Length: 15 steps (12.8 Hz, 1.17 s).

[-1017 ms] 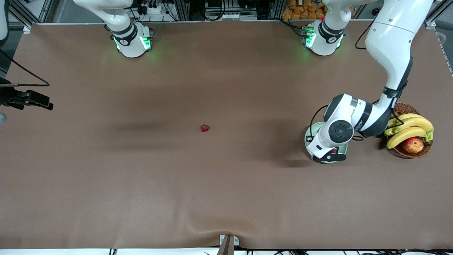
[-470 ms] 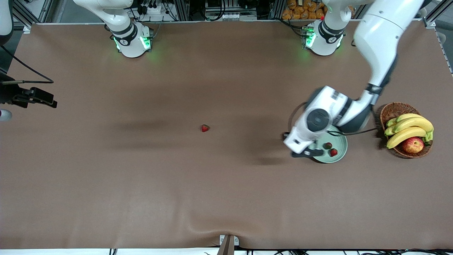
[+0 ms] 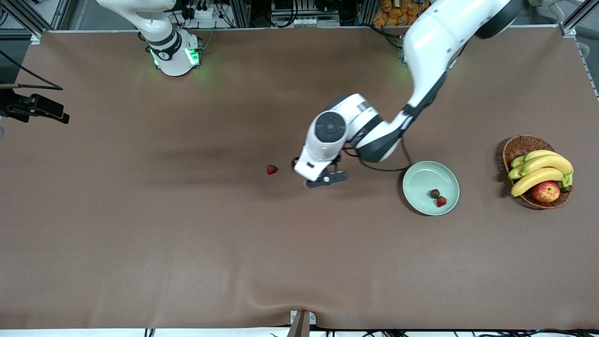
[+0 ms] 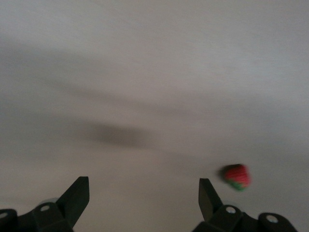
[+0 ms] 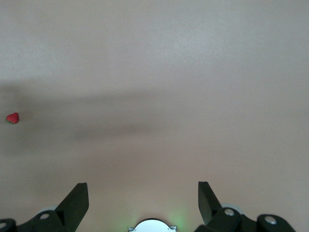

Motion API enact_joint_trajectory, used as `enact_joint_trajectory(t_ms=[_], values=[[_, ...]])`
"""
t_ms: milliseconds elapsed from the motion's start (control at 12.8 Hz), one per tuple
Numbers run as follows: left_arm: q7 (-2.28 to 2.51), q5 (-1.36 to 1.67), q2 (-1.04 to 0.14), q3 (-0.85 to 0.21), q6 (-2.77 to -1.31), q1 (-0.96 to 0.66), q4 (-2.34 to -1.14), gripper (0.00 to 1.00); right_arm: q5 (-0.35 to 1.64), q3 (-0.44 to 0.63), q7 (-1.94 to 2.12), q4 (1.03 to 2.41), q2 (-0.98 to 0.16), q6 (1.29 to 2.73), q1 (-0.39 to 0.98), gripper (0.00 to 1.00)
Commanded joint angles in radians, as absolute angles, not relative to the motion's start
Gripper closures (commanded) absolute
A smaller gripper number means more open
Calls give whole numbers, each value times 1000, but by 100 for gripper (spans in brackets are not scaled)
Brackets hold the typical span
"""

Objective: Collect all strawberries into plate
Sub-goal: 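Move the left gripper back and grasp the last strawberry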

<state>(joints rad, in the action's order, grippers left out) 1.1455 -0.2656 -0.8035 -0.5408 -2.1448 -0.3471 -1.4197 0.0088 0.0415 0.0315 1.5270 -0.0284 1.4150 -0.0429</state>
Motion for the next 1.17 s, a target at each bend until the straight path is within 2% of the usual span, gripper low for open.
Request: enact_joint_trajectory(t_ms=[0, 157, 313, 470, 783, 939, 1096], values=[[1236, -245, -923, -444, -2254, -490, -1284, 0, -6, 43, 12, 1513, -29, 1407, -38, 0], [1278, -227, -945, -384, -2354, -566, -1281, 3, 12, 41, 12, 1511, -35, 1411, -35, 0], [1311, -222, -995, -382, -2402, -596, -1232, 6, 15, 40, 11, 1511, -41, 1413, -40, 0], [1328, -222, -1023, -358, -2437, -632, -1215, 20, 14, 40, 11, 1509, -46, 1414, -35, 0], [1316, -222, -1049, -348, -2466, -646, -1213, 34, 15, 37, 21, 1474, -52, 1407, -29, 0], [1328, -222, -1055, -350, -2480, -664, -1215, 36, 17, 38, 21, 1473, -64, 1405, -44, 0], [1333, -221, -1051, -350, -2477, -669, -1223, 51, 3, 41, 25, 1473, -67, 1405, -41, 0]])
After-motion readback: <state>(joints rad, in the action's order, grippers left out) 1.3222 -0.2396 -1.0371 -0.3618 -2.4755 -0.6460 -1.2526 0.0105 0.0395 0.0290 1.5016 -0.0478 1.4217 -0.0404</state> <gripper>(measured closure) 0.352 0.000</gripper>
